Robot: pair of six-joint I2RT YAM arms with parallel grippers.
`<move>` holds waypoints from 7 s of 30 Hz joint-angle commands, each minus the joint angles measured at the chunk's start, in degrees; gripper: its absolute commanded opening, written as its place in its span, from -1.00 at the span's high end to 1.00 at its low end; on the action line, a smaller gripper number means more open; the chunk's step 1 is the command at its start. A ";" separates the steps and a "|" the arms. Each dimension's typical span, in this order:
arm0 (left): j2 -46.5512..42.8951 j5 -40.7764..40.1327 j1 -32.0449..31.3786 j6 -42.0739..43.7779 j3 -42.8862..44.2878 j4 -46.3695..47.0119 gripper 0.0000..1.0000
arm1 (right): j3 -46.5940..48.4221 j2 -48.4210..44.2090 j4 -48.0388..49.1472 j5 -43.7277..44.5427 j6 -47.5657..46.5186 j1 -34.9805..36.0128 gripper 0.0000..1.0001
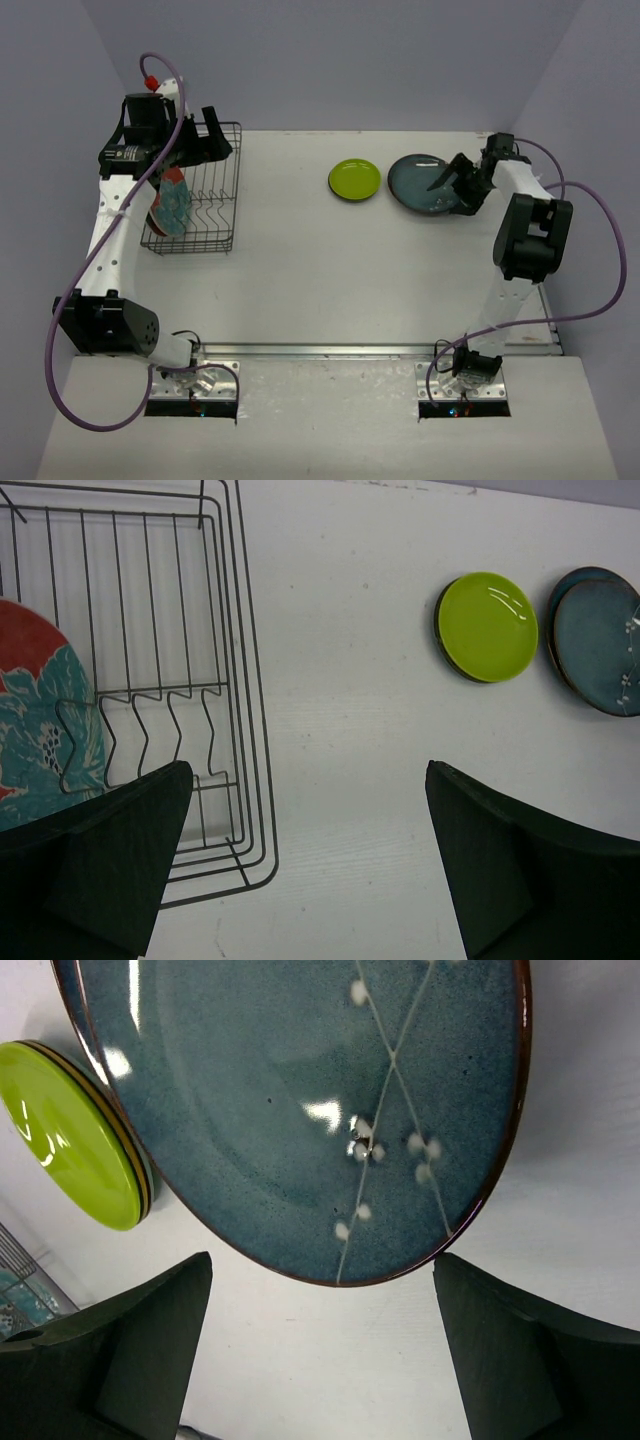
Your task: Unload the plates from the dish rack
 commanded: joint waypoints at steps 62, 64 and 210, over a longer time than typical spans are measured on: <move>18.97 -26.24 11.59 15.80 -2.04 -0.81 0.42 | -21.79 -32.40 15.87 1.79 -23.14 16.98 -0.80; 19.12 -26.26 11.61 16.30 -2.88 0.50 0.60 | -21.60 -32.33 15.74 1.79 -23.24 17.05 -0.80; -3.47 -17.29 -1.96 9.44 0.64 -3.04 -0.52 | 0.77 -13.90 -5.54 -0.95 -14.98 3.78 -0.98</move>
